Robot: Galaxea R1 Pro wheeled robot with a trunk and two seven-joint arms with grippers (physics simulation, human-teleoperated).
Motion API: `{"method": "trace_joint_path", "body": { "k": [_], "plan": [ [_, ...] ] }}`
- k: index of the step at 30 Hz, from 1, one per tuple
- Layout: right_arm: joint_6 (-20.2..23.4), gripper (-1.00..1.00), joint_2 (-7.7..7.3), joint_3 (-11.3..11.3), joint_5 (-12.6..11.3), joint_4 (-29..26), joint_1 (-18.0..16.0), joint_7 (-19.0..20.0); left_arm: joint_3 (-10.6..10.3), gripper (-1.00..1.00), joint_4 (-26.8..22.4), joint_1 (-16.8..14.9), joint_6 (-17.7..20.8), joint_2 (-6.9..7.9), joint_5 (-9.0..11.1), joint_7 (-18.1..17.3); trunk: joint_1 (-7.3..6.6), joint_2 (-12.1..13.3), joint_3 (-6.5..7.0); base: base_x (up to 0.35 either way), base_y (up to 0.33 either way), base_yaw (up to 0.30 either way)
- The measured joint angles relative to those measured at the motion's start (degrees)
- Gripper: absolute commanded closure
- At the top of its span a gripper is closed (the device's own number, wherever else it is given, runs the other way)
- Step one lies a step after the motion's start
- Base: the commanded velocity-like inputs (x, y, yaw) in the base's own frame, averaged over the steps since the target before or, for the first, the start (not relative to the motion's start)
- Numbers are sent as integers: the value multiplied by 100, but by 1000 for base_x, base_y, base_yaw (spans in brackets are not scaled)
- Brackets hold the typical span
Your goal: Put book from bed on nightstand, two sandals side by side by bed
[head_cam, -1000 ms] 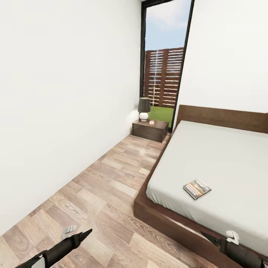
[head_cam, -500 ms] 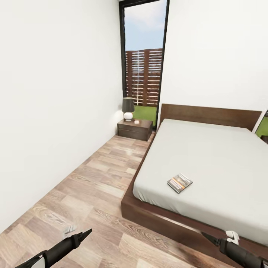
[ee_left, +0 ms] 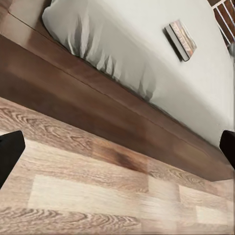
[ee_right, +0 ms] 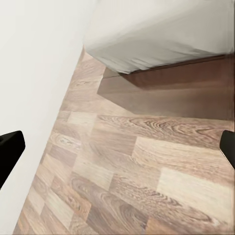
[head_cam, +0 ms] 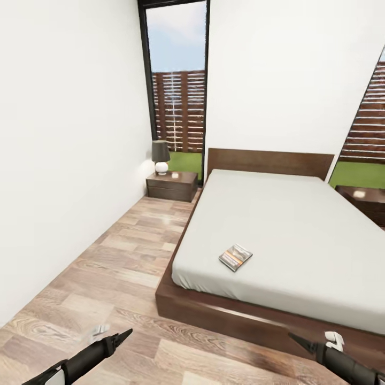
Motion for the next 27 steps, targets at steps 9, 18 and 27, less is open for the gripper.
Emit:
{"method": "trace_joint_path", "body": {
  "k": [9, 18, 27],
  "plan": [
    [0, -100, -1, 3, 0, 1, 0, 0, 0, -100, 0, 0, 0, 0, 0, 0, 0, 0, 0, 0, 0, -284],
    [0, -100, 1, 3, 0, 0, 0, 0, 0, -100, 0, 0, 0, 0, 0, 0, 0, 0, 0, 0, 0, -284],
    [0, -100, 3, 5, 1, 2, -1, -1, 0, -100, -1, 1, 0, 1, 1, -1, 0, 0, 0, 0, 0, -214]
  ]
}}
